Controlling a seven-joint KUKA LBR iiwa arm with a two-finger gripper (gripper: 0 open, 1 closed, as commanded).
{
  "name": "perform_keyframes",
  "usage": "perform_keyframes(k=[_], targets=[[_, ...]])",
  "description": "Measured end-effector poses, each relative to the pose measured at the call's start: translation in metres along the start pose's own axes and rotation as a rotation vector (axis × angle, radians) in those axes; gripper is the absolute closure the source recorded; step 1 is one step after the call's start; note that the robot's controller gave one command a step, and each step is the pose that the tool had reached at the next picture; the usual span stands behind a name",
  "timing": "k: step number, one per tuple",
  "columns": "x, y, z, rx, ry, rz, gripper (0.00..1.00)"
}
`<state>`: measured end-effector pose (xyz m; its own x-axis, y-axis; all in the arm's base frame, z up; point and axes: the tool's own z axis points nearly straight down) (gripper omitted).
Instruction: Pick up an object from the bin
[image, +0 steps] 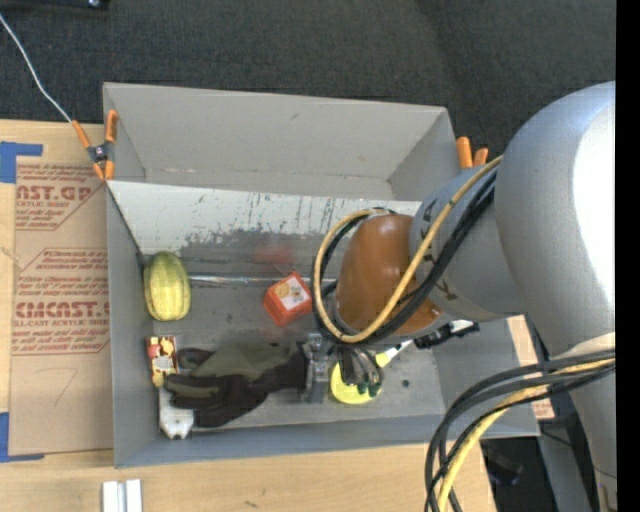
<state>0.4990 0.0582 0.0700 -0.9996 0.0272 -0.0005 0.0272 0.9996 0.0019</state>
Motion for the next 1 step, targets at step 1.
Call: perform_keyframes(k=[1], targets=[[0.0001, -0.0032, -0.0781, 0.0, 0.006, 0.007, 1.0]])
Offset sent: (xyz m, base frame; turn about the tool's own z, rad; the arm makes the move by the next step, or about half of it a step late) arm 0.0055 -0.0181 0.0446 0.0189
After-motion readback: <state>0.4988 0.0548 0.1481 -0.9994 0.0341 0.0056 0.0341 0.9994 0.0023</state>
